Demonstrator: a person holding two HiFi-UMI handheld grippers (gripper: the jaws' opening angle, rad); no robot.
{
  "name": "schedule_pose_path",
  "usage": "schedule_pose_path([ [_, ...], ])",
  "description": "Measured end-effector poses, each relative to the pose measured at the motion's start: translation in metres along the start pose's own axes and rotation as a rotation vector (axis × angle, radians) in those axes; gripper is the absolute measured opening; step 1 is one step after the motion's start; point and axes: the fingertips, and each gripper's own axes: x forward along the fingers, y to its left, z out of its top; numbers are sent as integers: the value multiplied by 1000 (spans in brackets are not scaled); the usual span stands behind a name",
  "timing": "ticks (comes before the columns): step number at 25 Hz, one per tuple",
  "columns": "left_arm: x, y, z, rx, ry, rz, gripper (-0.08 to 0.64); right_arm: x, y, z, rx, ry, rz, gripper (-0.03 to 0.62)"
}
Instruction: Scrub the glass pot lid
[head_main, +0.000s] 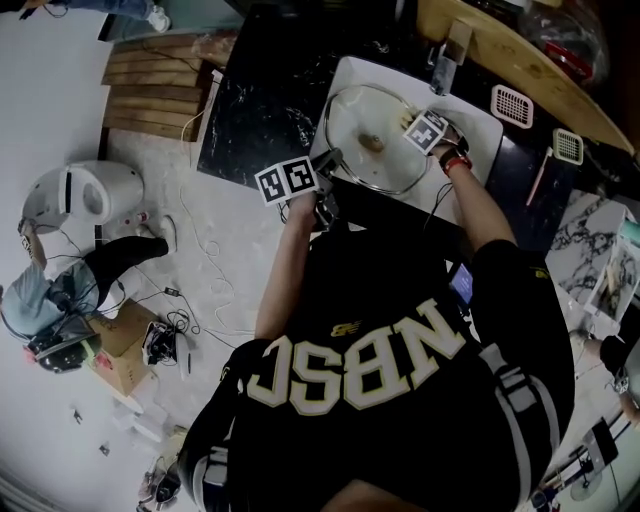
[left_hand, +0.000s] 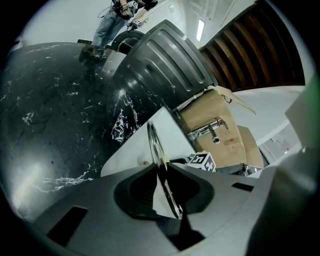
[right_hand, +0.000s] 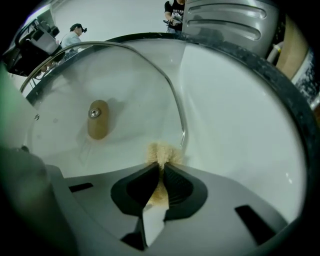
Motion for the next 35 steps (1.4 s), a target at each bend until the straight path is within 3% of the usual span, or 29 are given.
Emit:
schedule_pose_path([
  [7, 0, 0, 0, 0, 5, -9, 75, -17, 29, -22, -79, 99, 106, 40],
  [11, 1, 0, 0, 2, 6, -15, 75, -24, 73, -7, -84, 16, 309, 40],
  [15, 1, 0, 0, -1, 8, -20, 75, -35, 59, -34, -98, 146, 239, 40],
  [20, 1, -1, 0, -2, 4, -28, 75, -50, 80, -41, -82, 151, 317, 40],
  [25, 2, 0, -1, -4, 6, -35, 75, -63, 100, -42, -147, 154, 353, 38],
  [29, 1, 0, -1, -3, 3, -36, 75, -74, 115, -38, -149, 124, 389, 38],
  [35, 0, -1, -1, -2, 0, -38, 75, -101, 150, -14, -74, -10, 590, 38],
])
